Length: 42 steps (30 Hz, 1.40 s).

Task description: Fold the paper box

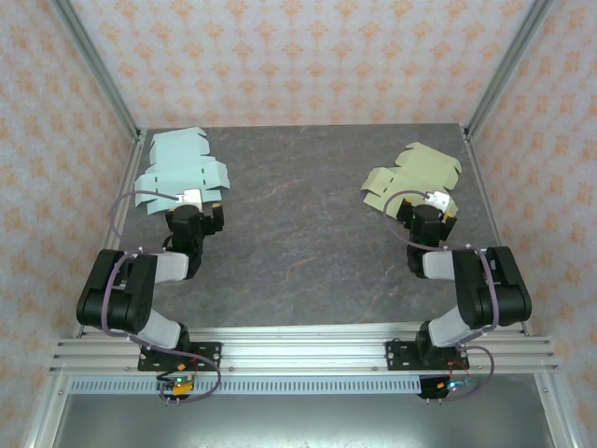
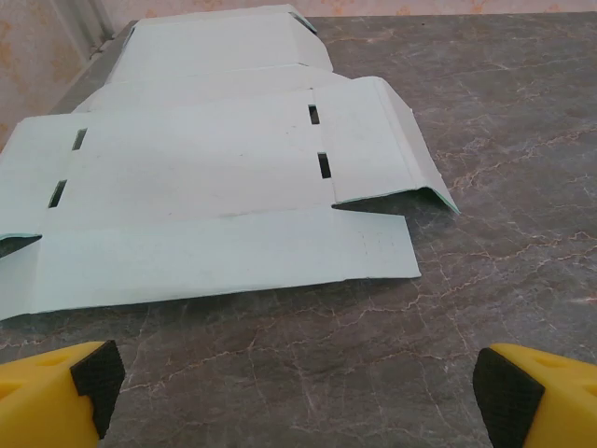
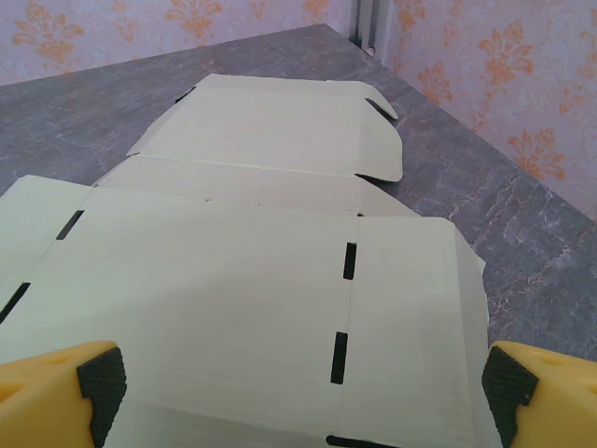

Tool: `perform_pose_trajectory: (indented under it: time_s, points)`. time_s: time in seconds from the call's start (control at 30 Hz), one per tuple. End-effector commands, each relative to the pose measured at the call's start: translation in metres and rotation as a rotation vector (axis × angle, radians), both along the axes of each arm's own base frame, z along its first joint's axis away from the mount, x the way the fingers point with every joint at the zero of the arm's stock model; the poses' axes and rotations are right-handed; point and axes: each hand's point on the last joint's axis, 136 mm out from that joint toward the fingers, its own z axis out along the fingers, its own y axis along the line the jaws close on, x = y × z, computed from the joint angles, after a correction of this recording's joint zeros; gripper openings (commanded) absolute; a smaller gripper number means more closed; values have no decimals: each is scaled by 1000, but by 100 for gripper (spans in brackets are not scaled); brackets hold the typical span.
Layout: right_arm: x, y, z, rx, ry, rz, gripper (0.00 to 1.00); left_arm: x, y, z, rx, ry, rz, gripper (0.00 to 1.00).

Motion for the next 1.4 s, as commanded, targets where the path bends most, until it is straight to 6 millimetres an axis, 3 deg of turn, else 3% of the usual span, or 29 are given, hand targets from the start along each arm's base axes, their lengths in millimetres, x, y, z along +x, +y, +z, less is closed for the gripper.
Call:
perform_pose_trajectory:
  time_s: [0.0, 0.53, 0.63, 0.73, 0.83, 0.97, 1.03, 1.1, 1.17, 1.2, 1.37]
  points:
    - [-1, -2, 1, 11, -18, -12, 99, 3, 5, 11, 13, -35, 31, 100]
    - [0, -2, 1, 13, -14, -12, 99, 3, 6, 12, 4, -38, 29, 100]
    - [-2, -3, 2, 11, -24, -17, 99, 7, -7, 13, 4, -18, -52, 100]
    - [-10, -7, 10, 24, -61, -29, 99, 3, -16, 41, 66, 21, -54, 100]
    - [-17, -4, 38, 10, -81, -28, 99, -2, -28, 94, 53, -32, -57, 100]
    - [-31, -12, 84, 109, -79, -118, 99, 5, -27, 166, -22, -77, -19, 100]
    - [-35, -11, 105, 195, -125, -146, 99, 11, -14, 187, -68, -110, 91, 100]
    - [-48, -22, 119, 351, -190, -285, 99, 12, 14, 196, -98, -107, 312, 100]
    - [-70, -39, 117, 485, -195, -472, 99, 5, 42, 192, -113, -75, 535, 100]
    - [-70, -36, 115, 519, -174, -464, 99, 6, 49, 184, -121, -45, 600, 100]
    - [-59, 2, 113, 552, -73, -284, 99, 59, 34, 129, -95, 229, 466, 100]
